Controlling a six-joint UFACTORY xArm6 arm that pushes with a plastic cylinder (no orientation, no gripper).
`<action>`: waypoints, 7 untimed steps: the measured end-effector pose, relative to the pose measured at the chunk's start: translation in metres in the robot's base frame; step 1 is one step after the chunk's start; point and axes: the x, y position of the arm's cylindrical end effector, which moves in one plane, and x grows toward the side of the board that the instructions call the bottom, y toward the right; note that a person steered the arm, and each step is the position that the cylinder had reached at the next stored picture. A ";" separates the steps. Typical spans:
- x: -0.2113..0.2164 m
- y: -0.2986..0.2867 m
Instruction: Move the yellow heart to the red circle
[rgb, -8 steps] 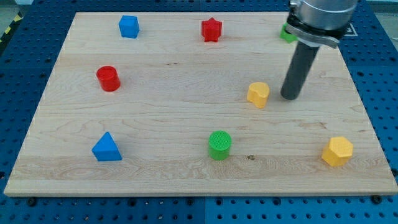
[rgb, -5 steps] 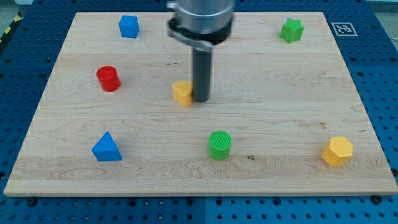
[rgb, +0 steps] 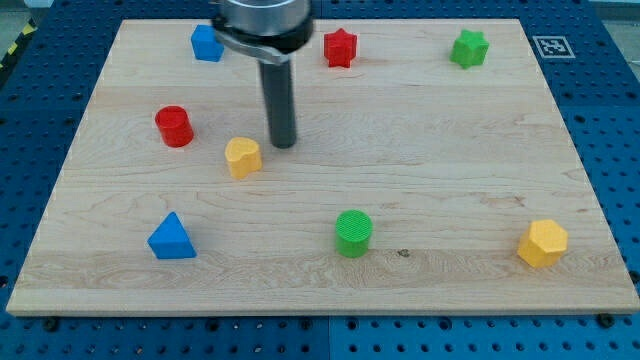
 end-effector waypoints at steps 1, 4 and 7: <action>0.021 0.016; 0.039 -0.101; 0.022 -0.067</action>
